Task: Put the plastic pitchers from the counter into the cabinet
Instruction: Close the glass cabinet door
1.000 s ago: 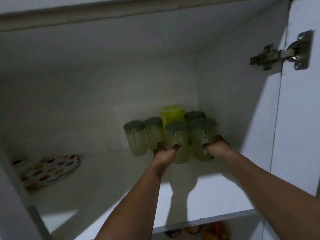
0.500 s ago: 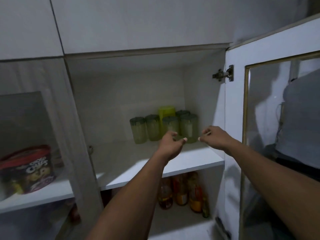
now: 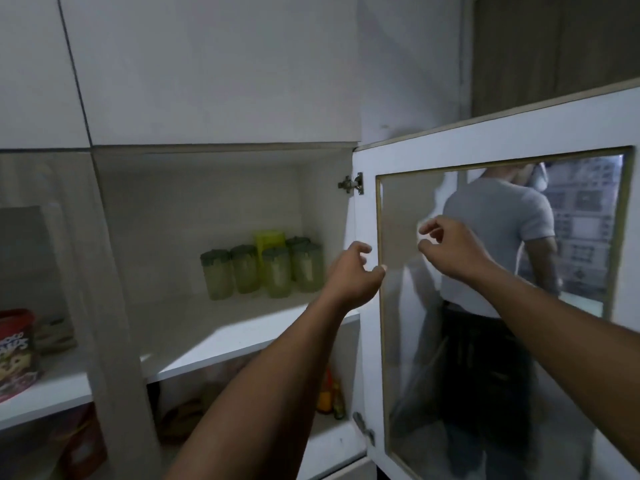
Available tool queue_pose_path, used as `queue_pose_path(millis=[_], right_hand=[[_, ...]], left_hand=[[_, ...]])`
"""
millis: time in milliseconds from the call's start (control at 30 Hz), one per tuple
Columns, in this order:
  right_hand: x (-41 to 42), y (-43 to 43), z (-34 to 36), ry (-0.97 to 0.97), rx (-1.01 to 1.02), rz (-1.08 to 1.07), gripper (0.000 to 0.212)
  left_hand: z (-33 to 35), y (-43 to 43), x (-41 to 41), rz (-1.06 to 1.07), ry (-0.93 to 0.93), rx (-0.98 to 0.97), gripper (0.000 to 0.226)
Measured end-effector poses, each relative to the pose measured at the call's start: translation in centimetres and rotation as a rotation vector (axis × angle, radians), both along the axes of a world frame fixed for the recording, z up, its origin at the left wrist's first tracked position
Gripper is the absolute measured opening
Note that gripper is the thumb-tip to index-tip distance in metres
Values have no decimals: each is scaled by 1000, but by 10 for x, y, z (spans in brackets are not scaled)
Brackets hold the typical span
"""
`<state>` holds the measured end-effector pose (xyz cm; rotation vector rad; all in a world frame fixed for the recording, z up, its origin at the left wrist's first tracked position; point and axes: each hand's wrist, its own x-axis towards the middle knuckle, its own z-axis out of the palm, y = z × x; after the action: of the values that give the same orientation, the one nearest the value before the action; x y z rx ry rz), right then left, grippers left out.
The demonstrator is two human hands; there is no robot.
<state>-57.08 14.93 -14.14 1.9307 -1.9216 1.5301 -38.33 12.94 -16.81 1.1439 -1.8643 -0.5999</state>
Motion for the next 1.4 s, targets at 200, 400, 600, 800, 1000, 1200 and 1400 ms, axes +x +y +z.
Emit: queue_pose_path(millis=[200,400,600,800,1000,1200,1400], right_hand=[[-95,71,24,67,-226,-196,15],[-175,127,30,189,-531,-380,10],[-224,144,23,-83,-547,-477,31],[-241,141,6,-402,-325,-79,33],[-240,152,8,-503,-294,53,35],[-213,158,5,-560,-183,134,56],[-167,170,2,-544,-106,343,75]], left_hand=[[15,41,-116,-147,-40,-74,56],[16,88,-234,-224,-106,-230,60],[5,126,-306,-181,-165,-337,77],[-9,127,-318,-132,-231,-319,112],[-21,139,-315,-64,-271,-352,134],[-34,150,-289,37,-223,-473,130],[-39,176,-238,79,-206,-551,120]])
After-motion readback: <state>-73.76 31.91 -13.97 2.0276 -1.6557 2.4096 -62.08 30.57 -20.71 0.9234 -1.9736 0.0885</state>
